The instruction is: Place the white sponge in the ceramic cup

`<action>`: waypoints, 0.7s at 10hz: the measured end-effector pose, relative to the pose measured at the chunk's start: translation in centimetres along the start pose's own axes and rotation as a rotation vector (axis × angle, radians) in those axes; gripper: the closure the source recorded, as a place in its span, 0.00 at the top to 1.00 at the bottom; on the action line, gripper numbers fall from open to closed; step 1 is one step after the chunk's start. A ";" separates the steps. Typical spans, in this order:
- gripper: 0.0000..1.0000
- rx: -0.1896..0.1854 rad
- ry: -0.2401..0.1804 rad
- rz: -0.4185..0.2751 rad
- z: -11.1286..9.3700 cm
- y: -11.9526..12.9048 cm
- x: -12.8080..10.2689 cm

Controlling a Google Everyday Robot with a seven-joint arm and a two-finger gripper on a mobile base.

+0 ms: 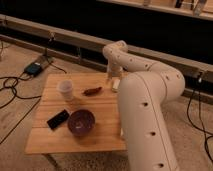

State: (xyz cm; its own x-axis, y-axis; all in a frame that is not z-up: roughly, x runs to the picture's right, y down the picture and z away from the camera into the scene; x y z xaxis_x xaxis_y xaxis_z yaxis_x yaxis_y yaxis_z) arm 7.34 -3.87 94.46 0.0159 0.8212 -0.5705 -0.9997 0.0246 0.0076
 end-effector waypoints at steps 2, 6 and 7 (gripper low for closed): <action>0.65 -0.011 -0.010 0.011 1.0 -0.9 -1.3; 0.65 -0.020 -0.013 0.020 3.0 -2.1 -2.9; 0.65 -0.022 -0.011 0.020 3.6 -2.4 -3.2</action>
State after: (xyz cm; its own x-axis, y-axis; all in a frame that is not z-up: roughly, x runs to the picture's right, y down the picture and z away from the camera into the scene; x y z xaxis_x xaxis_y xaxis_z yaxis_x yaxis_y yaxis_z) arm 9.74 -4.50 99.24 -0.0037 0.8275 -0.5615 -1.0000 -0.0038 0.0010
